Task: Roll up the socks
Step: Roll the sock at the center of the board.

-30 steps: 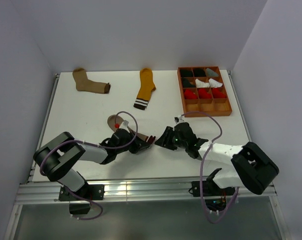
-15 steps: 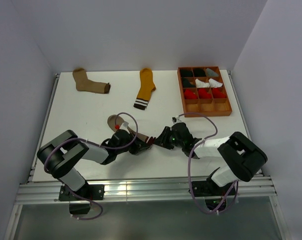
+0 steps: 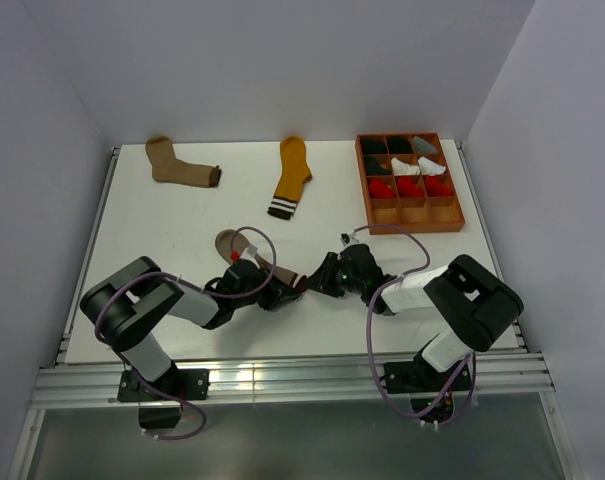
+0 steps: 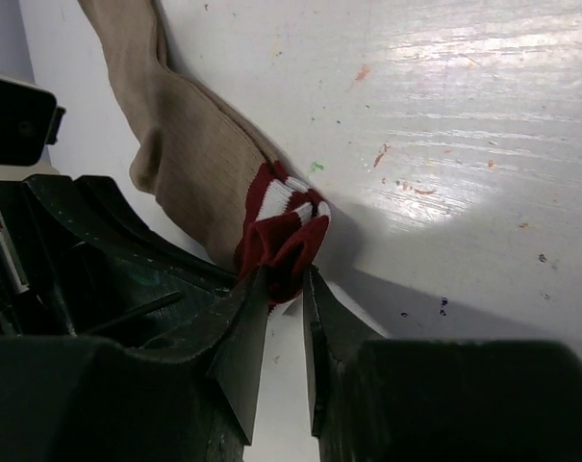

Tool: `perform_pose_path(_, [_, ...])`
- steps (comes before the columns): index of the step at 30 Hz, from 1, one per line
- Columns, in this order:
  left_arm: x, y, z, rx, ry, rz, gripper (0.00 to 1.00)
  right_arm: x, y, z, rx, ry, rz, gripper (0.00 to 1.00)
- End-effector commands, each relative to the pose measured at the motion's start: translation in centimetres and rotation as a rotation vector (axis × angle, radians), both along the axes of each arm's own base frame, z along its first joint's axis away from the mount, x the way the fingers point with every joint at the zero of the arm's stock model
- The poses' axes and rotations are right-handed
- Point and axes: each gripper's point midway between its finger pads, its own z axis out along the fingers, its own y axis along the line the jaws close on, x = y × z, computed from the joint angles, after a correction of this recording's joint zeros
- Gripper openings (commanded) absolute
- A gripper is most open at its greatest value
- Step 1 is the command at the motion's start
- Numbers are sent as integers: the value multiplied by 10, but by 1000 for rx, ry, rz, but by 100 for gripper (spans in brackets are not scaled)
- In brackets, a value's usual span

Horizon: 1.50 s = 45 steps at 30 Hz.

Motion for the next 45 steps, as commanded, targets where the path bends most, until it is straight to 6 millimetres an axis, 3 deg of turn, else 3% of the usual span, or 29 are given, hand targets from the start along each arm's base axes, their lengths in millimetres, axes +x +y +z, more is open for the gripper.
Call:
perform_pose_path(1, [1, -3, 7, -48, -11, -3, 0, 13, 16, 27, 78, -74, 14, 28])
perform_pose_path(11, [1, -4, 2, -36, 0, -13, 0, 20, 22, 35, 66, -78, 28, 18])
perform_pose_path(25, [0, -3, -4, -17, 13, -23, 1, 17, 25, 1, -20, 38, 52, 12])
perform_pose_path(28, [0, -1, -4, -5, 9, -21, 6, 18, 22, -8, -58, 68, 38, 11])
perform_pose_path(38, [15, 0, 11, 144, -107, -29, 43, 15, 16, -18, -113, 122, 22, 11])
perform_pose_path(43, [12, 2, 7, 282, -136, -63, 45, 14, 18, -18, -129, 128, 27, 11])
perform_pose_path(45, [20, 6, 6, 361, -162, -36, 43, 15, 19, -17, -130, 127, 27, 11])
